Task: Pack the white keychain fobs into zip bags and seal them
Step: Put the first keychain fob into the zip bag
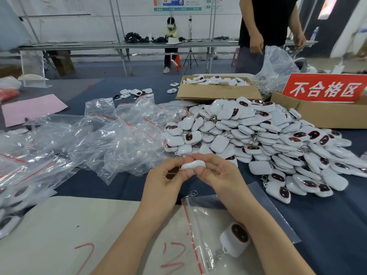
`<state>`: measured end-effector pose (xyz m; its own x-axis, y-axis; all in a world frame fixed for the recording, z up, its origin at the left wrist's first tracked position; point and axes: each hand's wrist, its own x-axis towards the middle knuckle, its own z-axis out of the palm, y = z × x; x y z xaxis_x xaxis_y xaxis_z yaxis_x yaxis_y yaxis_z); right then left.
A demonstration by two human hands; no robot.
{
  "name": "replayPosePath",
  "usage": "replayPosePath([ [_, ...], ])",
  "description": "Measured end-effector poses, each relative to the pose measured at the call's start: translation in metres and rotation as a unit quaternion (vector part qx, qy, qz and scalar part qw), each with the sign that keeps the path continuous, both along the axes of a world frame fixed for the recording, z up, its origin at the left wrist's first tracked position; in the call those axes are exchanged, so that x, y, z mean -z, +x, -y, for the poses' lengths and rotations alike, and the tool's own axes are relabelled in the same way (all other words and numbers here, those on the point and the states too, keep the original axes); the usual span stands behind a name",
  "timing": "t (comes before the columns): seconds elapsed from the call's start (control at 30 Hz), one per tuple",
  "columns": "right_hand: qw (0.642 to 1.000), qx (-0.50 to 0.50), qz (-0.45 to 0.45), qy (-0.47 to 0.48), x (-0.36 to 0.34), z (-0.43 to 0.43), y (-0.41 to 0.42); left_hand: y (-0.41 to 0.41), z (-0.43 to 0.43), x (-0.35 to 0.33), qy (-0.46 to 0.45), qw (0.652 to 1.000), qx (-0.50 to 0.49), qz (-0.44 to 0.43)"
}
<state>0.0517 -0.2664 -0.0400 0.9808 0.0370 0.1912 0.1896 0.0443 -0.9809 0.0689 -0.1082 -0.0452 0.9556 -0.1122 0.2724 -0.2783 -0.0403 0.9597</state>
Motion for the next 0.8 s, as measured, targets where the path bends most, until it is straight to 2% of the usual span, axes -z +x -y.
replayPosePath([
  [0.3, 0.999, -0.008, -0.004, 0.032, 0.002, 0.0, 0.003, 0.002, -0.001, 0.003, -0.018, 0.999, 0.024, -0.011],
  [0.47, 0.991, -0.079, -0.03, 0.103, 0.003, 0.0, 0.002, 0.01, -0.005, 0.006, -0.104, 0.99, 0.03, -0.086],
  [0.6, 0.996, -0.07, -0.002, 0.049, 0.003, -0.002, 0.001, 0.013, -0.006, 0.007, -0.154, 0.978, 0.04, -0.134],
  [0.8, 0.999, -0.026, 0.026, 0.027, -0.001, -0.007, 0.0, 0.013, -0.007, 0.007, -0.13, 0.983, 0.054, -0.115],
])
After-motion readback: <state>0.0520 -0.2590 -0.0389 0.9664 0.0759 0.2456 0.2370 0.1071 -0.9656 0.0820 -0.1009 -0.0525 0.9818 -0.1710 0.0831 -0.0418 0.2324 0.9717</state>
